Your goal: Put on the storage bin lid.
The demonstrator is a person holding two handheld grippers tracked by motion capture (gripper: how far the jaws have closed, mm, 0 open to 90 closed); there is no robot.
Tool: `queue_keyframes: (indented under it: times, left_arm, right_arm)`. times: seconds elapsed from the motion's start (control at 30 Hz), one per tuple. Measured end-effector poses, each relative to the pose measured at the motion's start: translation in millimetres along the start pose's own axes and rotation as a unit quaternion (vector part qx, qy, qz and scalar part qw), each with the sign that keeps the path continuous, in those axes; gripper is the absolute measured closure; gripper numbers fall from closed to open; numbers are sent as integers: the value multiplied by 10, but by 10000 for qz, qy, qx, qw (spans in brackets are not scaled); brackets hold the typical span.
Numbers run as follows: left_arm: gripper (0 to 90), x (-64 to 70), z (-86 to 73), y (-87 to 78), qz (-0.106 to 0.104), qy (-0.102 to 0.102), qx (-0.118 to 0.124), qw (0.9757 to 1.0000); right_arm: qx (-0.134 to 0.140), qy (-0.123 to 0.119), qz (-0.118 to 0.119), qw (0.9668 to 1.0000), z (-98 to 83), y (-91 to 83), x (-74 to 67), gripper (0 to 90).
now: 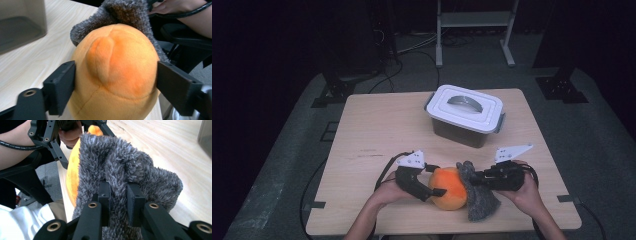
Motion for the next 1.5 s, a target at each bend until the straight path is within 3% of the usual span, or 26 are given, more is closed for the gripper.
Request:
queue_keyframes:
  times: [0.23,0.47,0.6,0.73,1.1,1.3,1.43,1.5]
  left_arm:
    - [309,27,21,25,32,10,140,9999]
    - [384,46,84,-23,114,106,201,9997]
    - [392,128,87,19,177,356,79,9992]
    - [398,155,88,26,219,516,26,9984]
    - [426,114,143,-102,429,578,76,9974]
    - [422,186,125,-18,326,774,-27,9965]
    - [419,195,119,-4,344,813,-55,9961]
    - [419,164,109,-12,357,762,-40,9964]
  right_arm:
    - [-41,122,-9,9999,-129,-64,39,754]
    - [254,66,-43,9996,5,-189,-5,755]
    - [440,-161,-7,9989,193,-177,-128,755]
    - [327,-318,18,9990,215,-101,-219,755]
    - [232,-25,130,9996,54,-52,-97,755]
    - [509,-182,288,9981,236,-55,-216,755]
    - [430,-245,303,9983,231,-11,-238,754]
    - [392,-154,354,9985,172,18,-198,754]
Point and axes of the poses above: each handheld gripper's, and its own axes: y roughly forward along the jaws, z roughly out of its top, x roughly to its right, the point moved 9 cm from there along y, roughly forward along the jaws, and after that the axes turned 2 degrees about z, right-handed, at the moved point
